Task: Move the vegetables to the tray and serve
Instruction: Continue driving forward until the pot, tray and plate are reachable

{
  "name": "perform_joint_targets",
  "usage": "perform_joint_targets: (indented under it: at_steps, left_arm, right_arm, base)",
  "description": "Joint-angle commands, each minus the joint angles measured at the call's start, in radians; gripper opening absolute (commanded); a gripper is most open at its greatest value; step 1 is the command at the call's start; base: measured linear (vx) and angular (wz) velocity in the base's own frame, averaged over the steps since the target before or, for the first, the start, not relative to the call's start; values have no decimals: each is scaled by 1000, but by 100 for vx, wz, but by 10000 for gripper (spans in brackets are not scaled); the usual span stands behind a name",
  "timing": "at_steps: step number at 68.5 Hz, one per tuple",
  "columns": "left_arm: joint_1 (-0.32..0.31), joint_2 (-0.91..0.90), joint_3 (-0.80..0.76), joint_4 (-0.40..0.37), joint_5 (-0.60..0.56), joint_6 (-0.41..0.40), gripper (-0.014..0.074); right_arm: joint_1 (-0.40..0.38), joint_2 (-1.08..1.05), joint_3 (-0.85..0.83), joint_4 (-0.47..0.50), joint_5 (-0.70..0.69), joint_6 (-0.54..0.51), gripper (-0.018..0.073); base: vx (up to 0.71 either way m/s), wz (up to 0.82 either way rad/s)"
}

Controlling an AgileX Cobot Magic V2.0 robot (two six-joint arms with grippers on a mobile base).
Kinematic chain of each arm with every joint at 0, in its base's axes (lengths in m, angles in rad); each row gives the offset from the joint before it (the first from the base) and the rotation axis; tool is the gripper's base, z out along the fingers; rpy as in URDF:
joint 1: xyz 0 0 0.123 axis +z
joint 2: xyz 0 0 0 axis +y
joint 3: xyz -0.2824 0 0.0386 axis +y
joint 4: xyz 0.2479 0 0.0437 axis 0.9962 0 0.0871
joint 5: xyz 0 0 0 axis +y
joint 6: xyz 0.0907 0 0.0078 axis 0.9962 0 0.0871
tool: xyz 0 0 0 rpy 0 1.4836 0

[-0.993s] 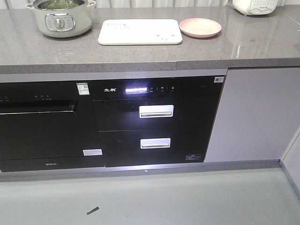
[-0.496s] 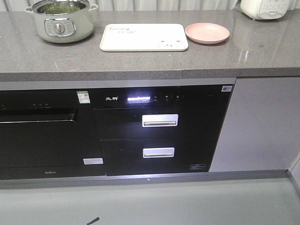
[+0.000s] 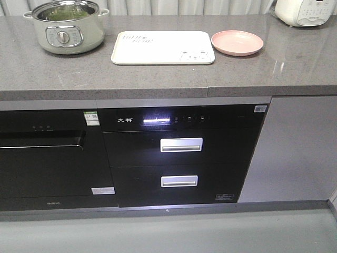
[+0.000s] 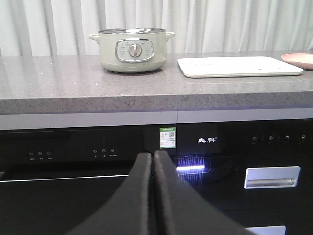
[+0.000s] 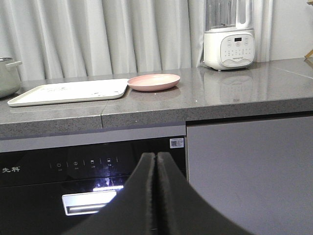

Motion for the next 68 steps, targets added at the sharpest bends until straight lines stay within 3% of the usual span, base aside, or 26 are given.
perform_joint_targets:
  at_steps: [1, 68]
  left_arm:
    - [2, -15, 22, -8, -72, -3, -6]
    - [2, -15, 22, -8, -72, -3, -6]
  right_arm:
    - [-5, -5, 15, -4, -76, -3, -3]
    - [-5, -5, 15, -4, -77, -3, -3]
  base:
    - [9, -1]
    - [10, 0]
